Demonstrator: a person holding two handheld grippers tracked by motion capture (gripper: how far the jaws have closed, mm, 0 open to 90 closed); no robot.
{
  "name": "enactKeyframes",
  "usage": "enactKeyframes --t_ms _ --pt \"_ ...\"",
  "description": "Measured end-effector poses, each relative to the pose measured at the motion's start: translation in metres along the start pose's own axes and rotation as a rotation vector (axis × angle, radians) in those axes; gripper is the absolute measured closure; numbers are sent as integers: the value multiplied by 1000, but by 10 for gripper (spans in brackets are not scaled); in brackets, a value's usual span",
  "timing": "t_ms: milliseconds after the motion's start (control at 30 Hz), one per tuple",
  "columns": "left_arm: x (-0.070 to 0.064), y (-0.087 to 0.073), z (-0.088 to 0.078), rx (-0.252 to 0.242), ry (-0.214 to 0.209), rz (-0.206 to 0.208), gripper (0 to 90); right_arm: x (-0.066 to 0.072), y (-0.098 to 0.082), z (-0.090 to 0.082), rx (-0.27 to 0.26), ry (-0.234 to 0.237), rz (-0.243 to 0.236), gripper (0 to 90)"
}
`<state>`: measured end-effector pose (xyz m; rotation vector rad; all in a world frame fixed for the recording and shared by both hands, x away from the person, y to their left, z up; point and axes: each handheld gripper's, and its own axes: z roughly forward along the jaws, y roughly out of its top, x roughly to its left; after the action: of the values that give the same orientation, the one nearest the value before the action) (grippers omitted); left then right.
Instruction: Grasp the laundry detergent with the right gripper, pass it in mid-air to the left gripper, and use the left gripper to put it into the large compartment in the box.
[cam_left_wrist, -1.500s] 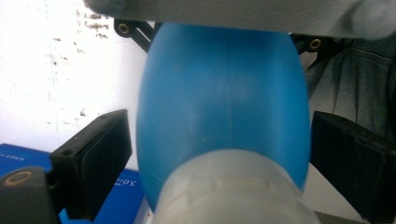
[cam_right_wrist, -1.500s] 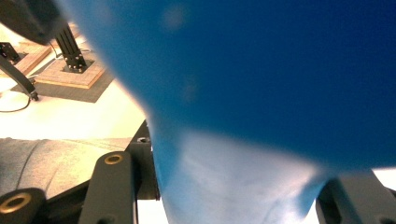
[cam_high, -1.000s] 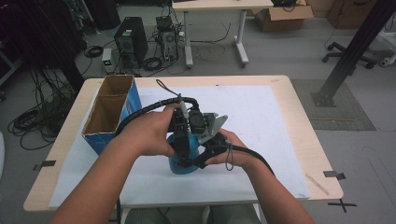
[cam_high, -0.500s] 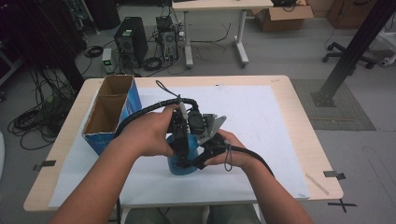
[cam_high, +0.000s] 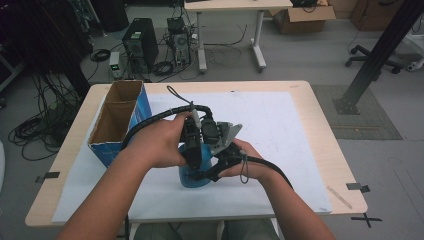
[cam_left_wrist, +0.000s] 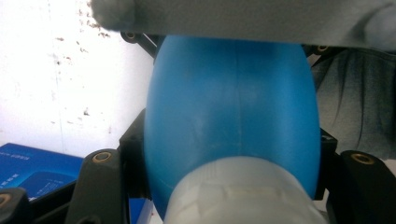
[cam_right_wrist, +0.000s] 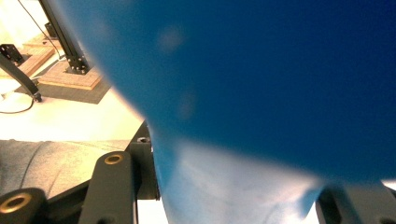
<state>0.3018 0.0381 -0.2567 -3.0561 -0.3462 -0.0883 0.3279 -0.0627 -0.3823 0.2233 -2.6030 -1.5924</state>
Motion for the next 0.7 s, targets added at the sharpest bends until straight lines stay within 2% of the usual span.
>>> enactKeyframes --t_ms 133,267,500,600,700 --pt "-1 1 -1 -6 7 1 388 0 1 -1 -1 6 3 444" --pt "-2 2 0 16 5 1 390 1 1 -1 10 6 -5 445" --pt "-2 3 0 19 11 6 391 0 -1 -3 13 6 1 426" --pt "-3 3 1 27 10 16 390 -1 -3 -9 -29 5 38 330" --pt "-3 4 1 25 5 17 390 -4 -5 -15 -31 -1 66 253"
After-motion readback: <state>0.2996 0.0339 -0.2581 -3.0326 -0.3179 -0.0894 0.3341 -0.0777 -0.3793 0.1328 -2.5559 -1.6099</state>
